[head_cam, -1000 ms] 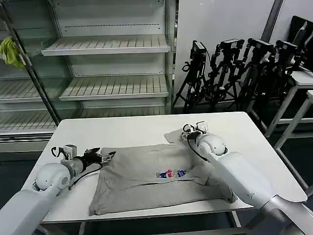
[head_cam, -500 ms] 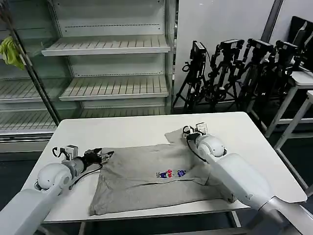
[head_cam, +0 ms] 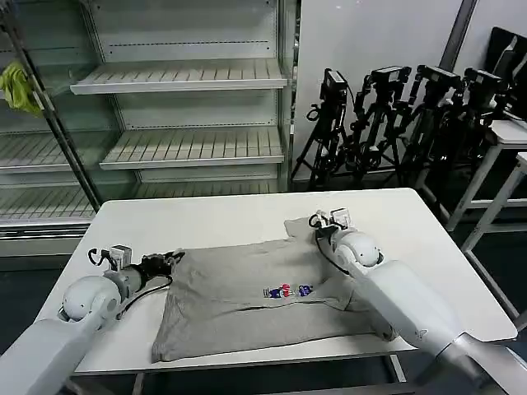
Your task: Fold and organize the clothes.
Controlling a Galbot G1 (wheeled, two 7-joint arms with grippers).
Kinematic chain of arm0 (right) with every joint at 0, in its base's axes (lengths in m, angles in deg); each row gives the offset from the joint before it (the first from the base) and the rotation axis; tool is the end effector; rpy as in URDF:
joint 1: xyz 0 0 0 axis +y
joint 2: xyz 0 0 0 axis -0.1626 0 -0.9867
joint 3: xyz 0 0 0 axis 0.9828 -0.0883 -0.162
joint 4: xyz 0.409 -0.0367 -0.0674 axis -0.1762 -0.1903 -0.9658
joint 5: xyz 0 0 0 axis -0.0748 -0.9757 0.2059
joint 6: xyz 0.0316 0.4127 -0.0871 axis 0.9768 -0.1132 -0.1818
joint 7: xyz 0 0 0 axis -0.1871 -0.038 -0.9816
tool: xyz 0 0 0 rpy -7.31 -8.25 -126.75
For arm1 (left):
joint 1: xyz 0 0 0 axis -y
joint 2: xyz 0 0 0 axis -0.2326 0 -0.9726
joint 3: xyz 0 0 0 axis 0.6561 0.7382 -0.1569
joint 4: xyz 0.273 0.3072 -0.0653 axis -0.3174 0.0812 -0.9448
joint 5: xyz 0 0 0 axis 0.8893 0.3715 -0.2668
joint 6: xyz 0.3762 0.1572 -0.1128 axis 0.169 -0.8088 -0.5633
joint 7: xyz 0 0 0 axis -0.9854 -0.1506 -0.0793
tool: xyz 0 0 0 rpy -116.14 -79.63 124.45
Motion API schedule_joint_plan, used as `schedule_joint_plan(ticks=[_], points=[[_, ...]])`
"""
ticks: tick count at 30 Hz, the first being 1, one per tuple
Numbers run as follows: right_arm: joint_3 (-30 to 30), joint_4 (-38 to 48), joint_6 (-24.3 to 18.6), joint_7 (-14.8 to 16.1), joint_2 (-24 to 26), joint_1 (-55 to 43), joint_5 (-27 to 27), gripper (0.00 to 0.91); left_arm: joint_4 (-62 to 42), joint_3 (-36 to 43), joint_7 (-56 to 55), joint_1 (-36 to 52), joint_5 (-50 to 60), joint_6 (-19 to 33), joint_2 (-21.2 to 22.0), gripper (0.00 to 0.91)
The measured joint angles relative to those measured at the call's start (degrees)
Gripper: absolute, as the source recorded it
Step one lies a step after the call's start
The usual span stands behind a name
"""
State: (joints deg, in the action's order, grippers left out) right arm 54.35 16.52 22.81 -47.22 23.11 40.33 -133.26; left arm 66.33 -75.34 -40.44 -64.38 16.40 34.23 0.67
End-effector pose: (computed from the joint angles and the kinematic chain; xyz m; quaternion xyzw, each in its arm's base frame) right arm 0.6111 0.0011 -0.2928 0.0943 -0.9534 0.1168 0.2616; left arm 0.4658 0.1857 -0.2950 -0.1652 -0.9425 -0.0217 0.2896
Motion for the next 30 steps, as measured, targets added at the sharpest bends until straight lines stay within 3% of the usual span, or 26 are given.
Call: schedule_joint_plan(ticks=[18, 30], points=[[1.36, -4.18, -1.02, -0.11, 1.93, 1.48, 0.43, 0.000, 3.75, -2.73, 0.09, -2.97, -0.07, 1.16, -0.29, 0.101], [5.04, -13.26, -0.47, -1.92, 5.20, 3.82, -2.29, 0.000, 9.56, -7.04, -0.17, -6.51, -1.15, 1.46, -1.50, 0.091]])
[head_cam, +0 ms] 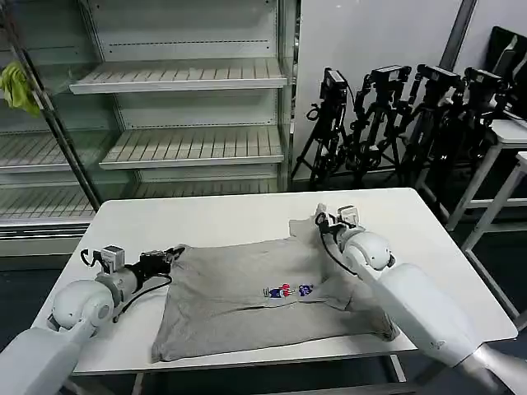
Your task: Fold and organize the clothes.
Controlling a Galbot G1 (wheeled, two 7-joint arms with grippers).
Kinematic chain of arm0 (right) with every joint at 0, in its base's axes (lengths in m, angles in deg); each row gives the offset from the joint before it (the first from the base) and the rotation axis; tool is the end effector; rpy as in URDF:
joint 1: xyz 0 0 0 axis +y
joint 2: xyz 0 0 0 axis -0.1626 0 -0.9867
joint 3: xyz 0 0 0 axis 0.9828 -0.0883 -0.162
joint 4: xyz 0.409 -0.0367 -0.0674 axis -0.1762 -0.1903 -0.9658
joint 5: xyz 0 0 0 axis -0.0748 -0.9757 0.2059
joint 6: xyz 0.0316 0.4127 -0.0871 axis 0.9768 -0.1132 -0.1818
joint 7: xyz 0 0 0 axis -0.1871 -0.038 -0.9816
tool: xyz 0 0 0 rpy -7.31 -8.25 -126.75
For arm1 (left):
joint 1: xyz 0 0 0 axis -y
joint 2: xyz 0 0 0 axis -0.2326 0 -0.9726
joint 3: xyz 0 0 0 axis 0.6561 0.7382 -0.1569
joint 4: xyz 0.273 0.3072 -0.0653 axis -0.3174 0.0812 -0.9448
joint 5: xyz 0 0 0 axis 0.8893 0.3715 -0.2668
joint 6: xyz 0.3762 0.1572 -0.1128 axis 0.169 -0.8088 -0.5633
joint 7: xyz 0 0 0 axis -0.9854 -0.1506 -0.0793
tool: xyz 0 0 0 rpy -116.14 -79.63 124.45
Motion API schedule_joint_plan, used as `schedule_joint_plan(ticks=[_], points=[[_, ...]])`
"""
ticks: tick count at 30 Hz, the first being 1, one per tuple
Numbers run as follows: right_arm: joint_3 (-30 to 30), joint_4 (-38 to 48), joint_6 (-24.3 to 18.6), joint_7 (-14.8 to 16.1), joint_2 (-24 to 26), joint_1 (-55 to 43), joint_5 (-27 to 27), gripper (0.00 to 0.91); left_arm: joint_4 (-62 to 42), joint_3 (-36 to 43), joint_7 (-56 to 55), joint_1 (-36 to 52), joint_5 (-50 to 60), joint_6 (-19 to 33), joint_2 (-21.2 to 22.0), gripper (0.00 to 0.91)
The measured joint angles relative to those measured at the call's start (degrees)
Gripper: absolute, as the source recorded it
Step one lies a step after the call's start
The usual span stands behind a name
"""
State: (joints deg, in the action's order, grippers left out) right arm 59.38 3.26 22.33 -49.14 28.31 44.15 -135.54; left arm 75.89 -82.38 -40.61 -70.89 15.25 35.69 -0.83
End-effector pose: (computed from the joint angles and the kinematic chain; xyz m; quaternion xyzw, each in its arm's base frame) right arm 0.5681 -0.0130 -0.2378 0.1083 -0.9695 0.0900 0.2005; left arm 0.4282 0.1776 -0.2556 -0.1868 -0.9534 -0.0139 0.2367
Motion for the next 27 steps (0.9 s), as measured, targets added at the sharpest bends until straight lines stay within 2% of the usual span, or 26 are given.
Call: schedule_joint_plan(ticks=[6, 14, 21, 27], points=[[2.87, -6.84, 0.17, -1.00, 3.64, 2.78, -2.49, 0.000, 4.45, -3.60, -0.56, -3.64, -1.80, 0.10, -1.76, 0.081], [9.92, -16.69, 0.04, -0.86, 9.91, 10.65, -4.83, 0.000, 10.38, -8.37, -1.83, -9.43, -3.57, 0.54, -4.54, 0.081], [17.70, -24.55, -0.48, 0.10, 14.43, 20.71, -5.19, 0.000, 14.82, -12.65, -2.39, -16.03, -3.99, 0.69, -7.04, 0.081], [21.99, -28.81, -1.18, 0.95, 15.74, 28.95, -3.89, 0.000, 17.47, -14.41, -2.80, -20.63, -3.19, 0.96, -7.32, 0.071]])
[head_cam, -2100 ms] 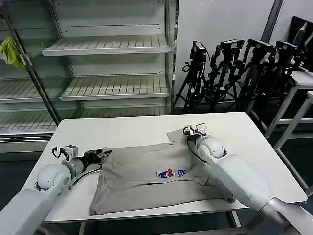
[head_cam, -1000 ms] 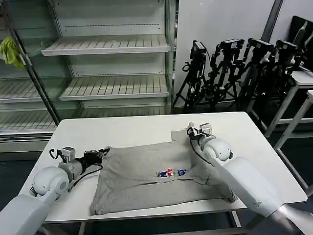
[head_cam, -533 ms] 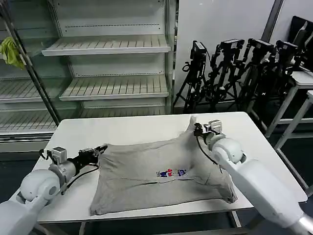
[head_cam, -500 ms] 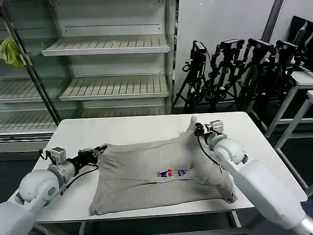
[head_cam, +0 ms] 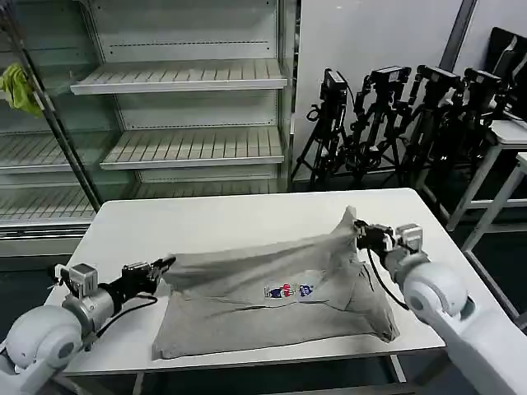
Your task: Fold and organize the clothes.
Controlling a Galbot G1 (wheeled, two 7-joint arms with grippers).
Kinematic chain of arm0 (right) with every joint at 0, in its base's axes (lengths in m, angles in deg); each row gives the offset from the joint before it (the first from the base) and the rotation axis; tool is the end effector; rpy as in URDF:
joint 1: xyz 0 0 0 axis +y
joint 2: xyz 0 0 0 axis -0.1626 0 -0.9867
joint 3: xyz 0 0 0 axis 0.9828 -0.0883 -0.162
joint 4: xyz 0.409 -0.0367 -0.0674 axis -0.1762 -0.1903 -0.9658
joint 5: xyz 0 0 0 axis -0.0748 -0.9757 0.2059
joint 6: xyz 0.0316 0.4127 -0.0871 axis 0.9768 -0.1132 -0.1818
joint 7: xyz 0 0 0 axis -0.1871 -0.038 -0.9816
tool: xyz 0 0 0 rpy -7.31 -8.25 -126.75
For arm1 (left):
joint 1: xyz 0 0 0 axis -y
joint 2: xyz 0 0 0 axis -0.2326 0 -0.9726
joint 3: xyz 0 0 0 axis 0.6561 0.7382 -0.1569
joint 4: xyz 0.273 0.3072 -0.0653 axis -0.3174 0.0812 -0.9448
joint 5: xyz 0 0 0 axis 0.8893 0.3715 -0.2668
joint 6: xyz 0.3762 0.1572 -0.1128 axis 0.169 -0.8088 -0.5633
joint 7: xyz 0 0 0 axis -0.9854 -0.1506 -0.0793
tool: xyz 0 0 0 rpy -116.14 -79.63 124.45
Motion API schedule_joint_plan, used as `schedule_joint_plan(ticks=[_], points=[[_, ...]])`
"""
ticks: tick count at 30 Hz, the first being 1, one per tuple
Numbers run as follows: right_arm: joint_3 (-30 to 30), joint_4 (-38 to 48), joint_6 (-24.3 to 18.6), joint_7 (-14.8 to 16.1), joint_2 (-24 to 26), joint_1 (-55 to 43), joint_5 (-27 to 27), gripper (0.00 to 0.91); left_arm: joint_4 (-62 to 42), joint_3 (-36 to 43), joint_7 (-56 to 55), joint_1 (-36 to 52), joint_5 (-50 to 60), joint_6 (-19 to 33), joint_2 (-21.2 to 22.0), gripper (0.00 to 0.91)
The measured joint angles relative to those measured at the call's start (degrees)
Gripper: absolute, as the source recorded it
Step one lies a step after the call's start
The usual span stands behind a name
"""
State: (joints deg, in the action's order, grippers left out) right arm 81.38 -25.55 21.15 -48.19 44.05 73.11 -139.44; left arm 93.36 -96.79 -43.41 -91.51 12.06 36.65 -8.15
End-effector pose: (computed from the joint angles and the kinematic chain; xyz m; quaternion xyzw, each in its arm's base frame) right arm 0.3934 -0.0980 -0.2063 0.1241 -0.9750 0.0638 0.1727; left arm 0.3260 0.1726 -0.2098 -0.2055 -0.9509 -0.0426 0.2275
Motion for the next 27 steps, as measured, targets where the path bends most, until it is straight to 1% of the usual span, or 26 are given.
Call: schedule_joint_plan(ticks=[1, 2, 3, 13, 16, 17, 27], points=[[0.38, -0.40, -0.11, 0.09, 0.08, 0.99, 0.30, 0.000, 0.40, -0.28, -0.11, -0.67, 0.15, 0.02, 0.00, 0.081], [0.71, -0.72, -0.24, 0.20, 0.09, 1.82, 0.65, 0.000, 0.75, -0.52, -0.18, -1.21, 0.25, 0.03, 0.00, 0.071], [0.99, -1.05, -0.37, 0.27, 0.09, 2.71, 1.07, 0.000, 1.06, -0.77, -0.21, -1.73, 0.34, 0.05, -0.01, 0.081], [2.11, -2.38, -1.05, 1.32, -0.02, 7.80, 3.99, 0.000, 3.21, -2.59, -0.30, -5.55, 0.87, 0.21, -0.19, 0.071], [2.45, -2.70, -1.08, 1.52, 0.34, 8.77, 4.40, 0.000, 3.78, -2.68, -0.30, -6.40, 1.06, 0.22, -0.27, 0.081], [2.58, -2.86, -1.09, 1.55, 0.49, 9.03, 4.48, 0.000, 3.88, -2.71, -0.30, -6.59, 1.08, 0.22, -0.33, 0.071], [2.87, -4.39, -0.78, 1.55, 2.23, 11.70, 5.40, 0.000, 4.06, -2.81, -0.41, -8.51, 1.33, -0.06, -1.64, 0.071]])
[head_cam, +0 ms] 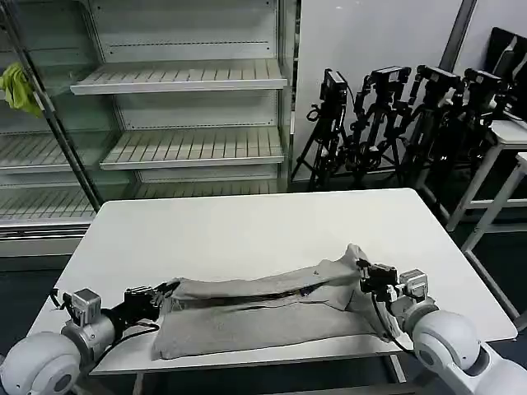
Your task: Fold and organize the clothes.
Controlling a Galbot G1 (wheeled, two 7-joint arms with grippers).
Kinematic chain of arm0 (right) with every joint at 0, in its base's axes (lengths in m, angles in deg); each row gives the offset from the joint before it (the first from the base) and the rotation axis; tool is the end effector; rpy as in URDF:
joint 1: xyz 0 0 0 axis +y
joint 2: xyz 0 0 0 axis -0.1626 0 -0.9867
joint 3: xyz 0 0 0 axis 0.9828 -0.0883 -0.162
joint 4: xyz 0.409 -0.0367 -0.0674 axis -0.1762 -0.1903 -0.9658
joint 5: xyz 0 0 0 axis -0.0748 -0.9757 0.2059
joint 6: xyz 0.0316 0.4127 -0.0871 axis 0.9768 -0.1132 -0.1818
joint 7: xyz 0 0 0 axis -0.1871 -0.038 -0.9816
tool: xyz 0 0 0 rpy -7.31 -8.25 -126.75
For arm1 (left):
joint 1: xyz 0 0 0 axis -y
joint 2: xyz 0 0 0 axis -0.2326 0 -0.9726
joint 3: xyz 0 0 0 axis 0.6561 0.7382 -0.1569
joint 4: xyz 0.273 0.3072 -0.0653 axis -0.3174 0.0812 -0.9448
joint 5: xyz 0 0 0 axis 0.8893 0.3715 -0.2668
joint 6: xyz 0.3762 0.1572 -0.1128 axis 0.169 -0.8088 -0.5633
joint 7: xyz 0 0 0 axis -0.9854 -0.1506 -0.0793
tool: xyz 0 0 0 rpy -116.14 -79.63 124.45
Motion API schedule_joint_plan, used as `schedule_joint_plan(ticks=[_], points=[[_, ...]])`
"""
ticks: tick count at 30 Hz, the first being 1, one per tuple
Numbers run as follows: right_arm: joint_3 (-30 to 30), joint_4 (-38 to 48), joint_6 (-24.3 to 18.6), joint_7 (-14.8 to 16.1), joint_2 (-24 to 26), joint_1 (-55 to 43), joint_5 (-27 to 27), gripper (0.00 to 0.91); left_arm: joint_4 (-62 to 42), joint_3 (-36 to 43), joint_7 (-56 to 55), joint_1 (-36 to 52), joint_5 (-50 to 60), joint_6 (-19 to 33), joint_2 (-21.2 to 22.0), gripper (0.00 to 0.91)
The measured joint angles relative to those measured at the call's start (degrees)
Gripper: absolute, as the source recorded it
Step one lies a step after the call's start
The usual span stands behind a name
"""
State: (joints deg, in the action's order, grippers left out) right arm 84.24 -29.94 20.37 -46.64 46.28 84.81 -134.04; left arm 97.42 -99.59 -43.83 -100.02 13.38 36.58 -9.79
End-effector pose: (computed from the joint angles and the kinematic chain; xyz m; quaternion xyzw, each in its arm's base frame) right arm 0.3384 -0.0993 -0.2416 0.1382 -0.9631 0.1016 0.2073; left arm 0.2900 0.1637 -0.2187 -0.2179 -0.9391 -0.0606 0.2588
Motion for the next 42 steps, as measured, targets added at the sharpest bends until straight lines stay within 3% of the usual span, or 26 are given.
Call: schedule_joint_plan(ticks=[26, 27, 28, 42], points=[[1.27, -3.86, 3.25, -1.23, 2.68, 5.97, 4.89, 0.000, 1.48, 0.38, -0.01, -5.22, 3.72, -0.75, -0.54, 0.071], [1.35, -4.02, 3.32, -1.35, 2.80, 6.33, 5.19, 0.846, 1.64, 0.23, 0.00, -5.46, 3.89, -0.78, -0.46, 0.504], [1.36, -4.15, 3.38, -1.49, 2.90, 6.68, 5.48, 0.907, 1.77, 0.08, 0.00, -5.69, 4.05, -0.80, -0.43, 0.907], [4.78, -7.16, 3.79, -4.43, 4.15, 12.37, 10.00, 0.907, 4.64, -3.54, -0.34, -9.85, 6.95, -0.72, 0.69, 0.907]])
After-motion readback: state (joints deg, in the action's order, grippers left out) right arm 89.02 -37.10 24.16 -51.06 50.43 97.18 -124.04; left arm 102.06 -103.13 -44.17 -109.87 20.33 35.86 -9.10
